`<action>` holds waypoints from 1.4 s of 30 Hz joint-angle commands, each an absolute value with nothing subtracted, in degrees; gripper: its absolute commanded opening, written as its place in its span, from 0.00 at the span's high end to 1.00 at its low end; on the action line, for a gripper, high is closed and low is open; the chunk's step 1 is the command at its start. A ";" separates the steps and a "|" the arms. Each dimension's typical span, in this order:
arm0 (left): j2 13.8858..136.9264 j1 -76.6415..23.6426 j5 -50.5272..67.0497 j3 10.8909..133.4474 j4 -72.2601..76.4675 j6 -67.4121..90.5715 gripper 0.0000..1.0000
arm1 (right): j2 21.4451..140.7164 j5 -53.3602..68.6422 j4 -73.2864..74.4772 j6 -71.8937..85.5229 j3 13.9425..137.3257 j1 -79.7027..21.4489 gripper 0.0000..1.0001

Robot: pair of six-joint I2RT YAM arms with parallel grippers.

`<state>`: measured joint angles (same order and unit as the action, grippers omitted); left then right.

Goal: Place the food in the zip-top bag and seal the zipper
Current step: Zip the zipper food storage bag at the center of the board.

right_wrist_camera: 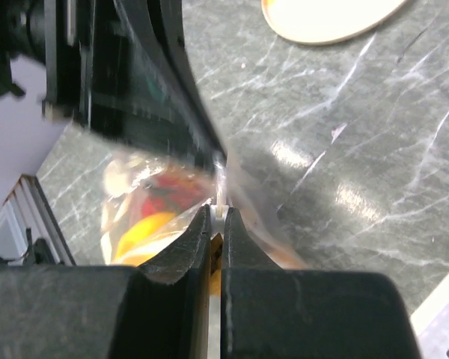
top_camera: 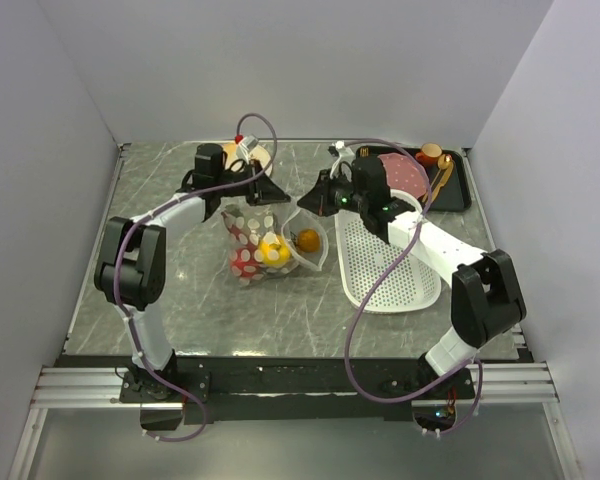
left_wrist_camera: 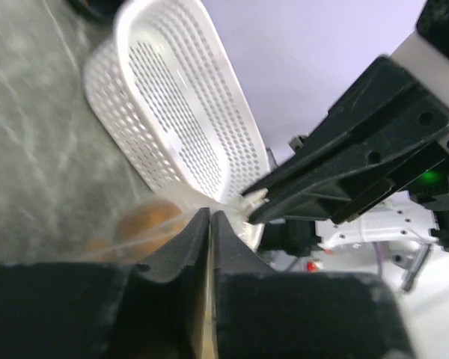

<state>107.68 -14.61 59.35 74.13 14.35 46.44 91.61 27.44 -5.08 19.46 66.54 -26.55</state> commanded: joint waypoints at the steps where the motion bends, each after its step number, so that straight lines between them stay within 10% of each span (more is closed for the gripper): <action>1: 109.07 -8.79 58.35 77.00 25.04 47.89 0.82 | 88.77 31.03 2.20 17.75 68.37 -26.19 1.00; 8: 111.35 -9.84 62.48 79.19 25.84 47.73 0.75 | 89.12 31.11 2.99 16.96 69.35 -26.19 1.00; 16: 116.44 -13.44 73.39 87.86 18.95 41.50 0.30 | 88.95 30.41 1.94 17.84 70.05 -26.10 1.00; 42: 117.07 -18.89 75.59 87.18 15.30 32.53 0.44 | 86.49 31.82 -1.67 21.27 69.26 -23.64 1.00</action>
